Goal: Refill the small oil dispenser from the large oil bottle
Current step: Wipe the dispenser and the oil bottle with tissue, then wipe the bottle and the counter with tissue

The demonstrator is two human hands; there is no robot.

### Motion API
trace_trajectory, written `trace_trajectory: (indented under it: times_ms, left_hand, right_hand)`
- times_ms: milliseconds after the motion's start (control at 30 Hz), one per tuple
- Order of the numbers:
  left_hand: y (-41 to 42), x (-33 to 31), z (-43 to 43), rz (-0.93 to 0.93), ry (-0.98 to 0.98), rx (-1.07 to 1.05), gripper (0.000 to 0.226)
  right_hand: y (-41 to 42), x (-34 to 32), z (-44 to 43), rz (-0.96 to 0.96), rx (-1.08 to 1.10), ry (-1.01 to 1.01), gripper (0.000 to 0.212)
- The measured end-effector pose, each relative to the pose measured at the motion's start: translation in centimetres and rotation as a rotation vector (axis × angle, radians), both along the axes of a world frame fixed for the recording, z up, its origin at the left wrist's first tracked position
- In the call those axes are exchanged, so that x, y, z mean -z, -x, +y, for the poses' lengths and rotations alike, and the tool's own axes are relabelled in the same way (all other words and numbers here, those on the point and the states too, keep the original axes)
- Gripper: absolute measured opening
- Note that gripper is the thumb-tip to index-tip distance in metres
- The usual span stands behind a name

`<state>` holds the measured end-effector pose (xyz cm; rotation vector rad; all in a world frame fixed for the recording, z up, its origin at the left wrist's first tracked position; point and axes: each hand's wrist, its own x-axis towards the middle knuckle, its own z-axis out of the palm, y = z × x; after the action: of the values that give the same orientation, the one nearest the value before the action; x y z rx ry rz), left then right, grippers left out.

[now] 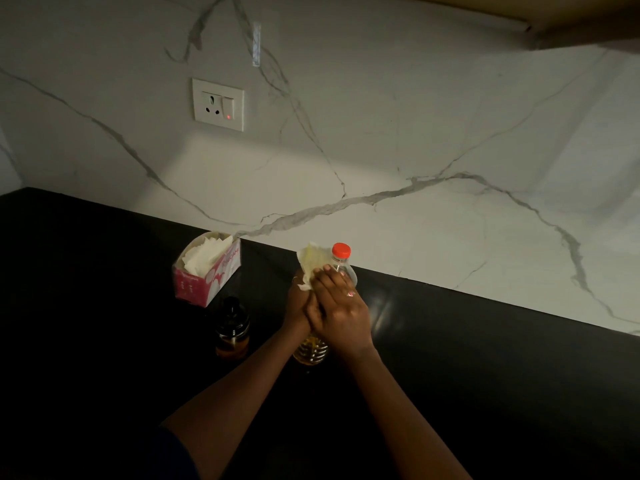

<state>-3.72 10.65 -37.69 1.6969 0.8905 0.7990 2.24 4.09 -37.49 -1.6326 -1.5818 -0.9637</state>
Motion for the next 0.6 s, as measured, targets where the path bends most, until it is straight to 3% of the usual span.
trace_trajectory:
  times_ms: [100,167,300,500,567,600]
  left_hand:
    - [-0.4,-1.6,-0.4,-0.033,0.004,-0.047,0.036]
    - [-0.3,-1.9,-0.5,-0.035,0.036,-0.038,0.051]
    - [0.3,-1.7,-0.3,-0.087,0.09,-0.003,0.08]
    - [0.9,-2.3,0.9,-0.172,0.098,-0.038,0.085]
    - [0.8,-3.0,1.9,-0.241,0.102,-0.027,0.084]
    - [0.9,-3.6,2.3,-0.262,0.092,-0.023,0.084]
  right_hand:
    - [-0.5,0.9,-1.1,0.114,-0.028,-0.079,0.027]
    - [-0.2,0.9,-1.5,0.317,-0.021,-0.075,0.033]
    - [0.3,-0.2,-1.5,0.847,-0.114,-0.15,0.031]
    - [-2.3,-1.6,-0.8,1.912,-0.34,-0.385,0.013]
    - [-3.7,-0.5,-0.4,2.118,-0.331,-0.366,0.015]
    - [-4.2,0.2,-0.3,2.105,-0.228,-0.281,0.018]
